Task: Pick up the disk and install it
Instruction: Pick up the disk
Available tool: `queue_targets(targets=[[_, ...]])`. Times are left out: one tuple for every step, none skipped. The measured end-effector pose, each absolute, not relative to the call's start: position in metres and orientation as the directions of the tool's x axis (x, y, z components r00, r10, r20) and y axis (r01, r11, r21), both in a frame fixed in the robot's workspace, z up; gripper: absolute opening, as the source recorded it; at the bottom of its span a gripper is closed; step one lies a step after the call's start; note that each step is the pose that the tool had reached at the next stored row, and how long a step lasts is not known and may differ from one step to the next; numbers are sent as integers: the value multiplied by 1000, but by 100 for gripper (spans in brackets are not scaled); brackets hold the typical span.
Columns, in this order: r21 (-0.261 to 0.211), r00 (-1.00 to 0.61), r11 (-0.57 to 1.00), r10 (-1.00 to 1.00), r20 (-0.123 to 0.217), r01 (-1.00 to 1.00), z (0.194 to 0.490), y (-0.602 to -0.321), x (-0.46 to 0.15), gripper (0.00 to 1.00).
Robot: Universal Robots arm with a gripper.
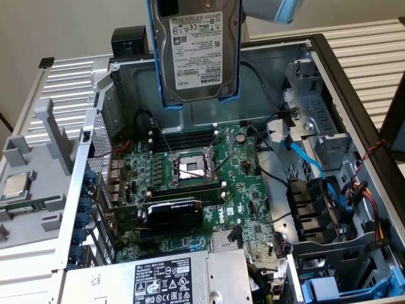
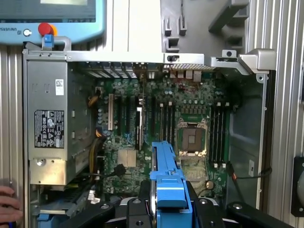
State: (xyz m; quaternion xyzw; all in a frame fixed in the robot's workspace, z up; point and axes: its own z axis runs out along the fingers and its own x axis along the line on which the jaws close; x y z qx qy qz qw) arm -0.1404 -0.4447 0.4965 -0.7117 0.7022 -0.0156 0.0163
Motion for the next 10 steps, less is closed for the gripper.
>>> queue_targets(targets=[[-45, 13, -13, -1000, -1, -999, 497, -447, -140, 37], [-45, 13, -13, -1000, -1, -999, 497, -449, -139, 37], [-45, 13, -13, -1000, -1, -999, 497, -450, -138, 37], [-45, 13, -13, -1000, -1, -999, 497, -452, -138, 37], [-45, 13, -13, -1000, -1, -999, 496, -454, -137, 37], [-45, 13, -12, -1000, -1, -999, 496, -456, -136, 37], [-45, 12, -12, -1000, -1, -999, 497, -458, -135, 37], [-45, 12, -12, -1000, -1, -999, 496, -461, -135, 37], [-45, 12, -12, -1000, -1, -999, 496, -463, -134, 37], [-45, 12, -12, -1000, -1, -999, 496, -465, -134, 37]])
